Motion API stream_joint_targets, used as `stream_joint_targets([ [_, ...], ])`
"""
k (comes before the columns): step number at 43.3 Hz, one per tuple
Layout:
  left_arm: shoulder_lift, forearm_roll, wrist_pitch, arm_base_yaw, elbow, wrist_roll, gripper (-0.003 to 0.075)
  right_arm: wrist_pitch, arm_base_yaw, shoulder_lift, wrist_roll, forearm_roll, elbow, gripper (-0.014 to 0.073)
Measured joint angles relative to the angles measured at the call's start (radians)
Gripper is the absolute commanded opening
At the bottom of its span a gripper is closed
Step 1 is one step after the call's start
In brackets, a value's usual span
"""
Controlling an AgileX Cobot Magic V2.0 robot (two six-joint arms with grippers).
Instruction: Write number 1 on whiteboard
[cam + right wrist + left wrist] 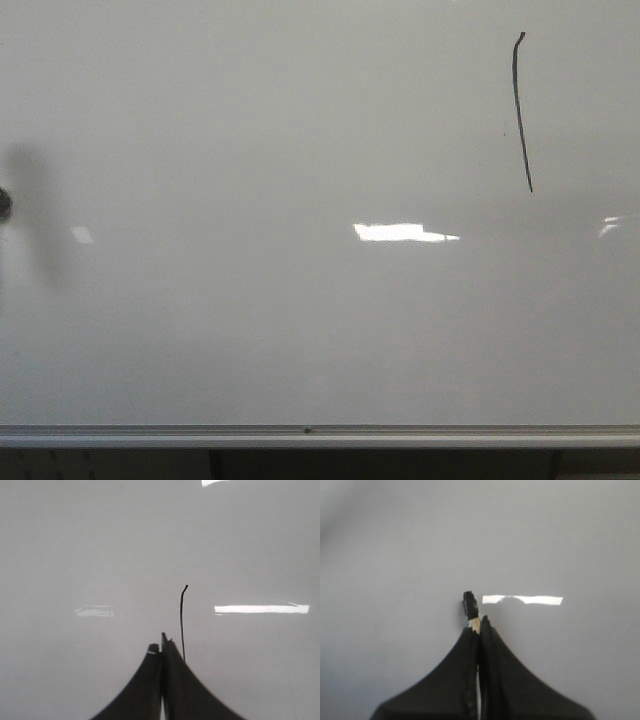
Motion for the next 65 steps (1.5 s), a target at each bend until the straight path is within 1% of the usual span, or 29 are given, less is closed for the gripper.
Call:
stream_joint_targets([
  [4, -0.060, 0.004, 0.009, 0.023, 0.051, -0.004, -0.0020, 0.000, 0.000, 0.000, 0.000, 0.000, 0.000, -0.0116],
  [6, -0.084, 0.004, 0.030, 0.029, 0.053, -0.004, -0.0020, 0.000, 0.000, 0.000, 0.000, 0.000, 0.000, -0.0116],
  [10, -0.110, 0.006, 0.027, 0.039, 0.053, -0.006, -0.0020, 0.002, 0.000, 0.000, 0.000, 0.000, 0.000, -0.0116],
  [26, -0.110, 0.004, 0.068, 0.039, 0.053, -0.006, -0.0020, 0.002, 0.000, 0.000, 0.000, 0.000, 0.000, -0.0116],
  [65, -0.110, 0.004, 0.070, 0.039, 0.053, -0.007, -0.0020, 0.002, 0.000, 0.000, 0.000, 0.000, 0.000, -0.0116],
])
